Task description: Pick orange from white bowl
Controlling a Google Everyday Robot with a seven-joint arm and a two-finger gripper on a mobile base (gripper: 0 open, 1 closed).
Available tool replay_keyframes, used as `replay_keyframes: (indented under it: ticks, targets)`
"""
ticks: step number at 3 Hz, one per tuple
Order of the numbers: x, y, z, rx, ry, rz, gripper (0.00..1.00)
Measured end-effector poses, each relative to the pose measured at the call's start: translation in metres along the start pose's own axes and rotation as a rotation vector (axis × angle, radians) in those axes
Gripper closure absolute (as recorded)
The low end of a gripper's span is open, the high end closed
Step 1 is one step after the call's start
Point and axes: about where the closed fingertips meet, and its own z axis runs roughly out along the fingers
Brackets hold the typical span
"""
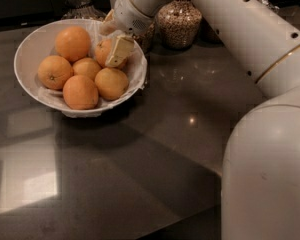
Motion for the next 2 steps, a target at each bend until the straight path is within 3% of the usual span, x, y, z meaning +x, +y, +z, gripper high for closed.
replay_keyframes:
  ticks: [2]
  targets:
    - [0.0002, -0.0045, 0.0101, -0.036, 0.000, 0.009, 0.34]
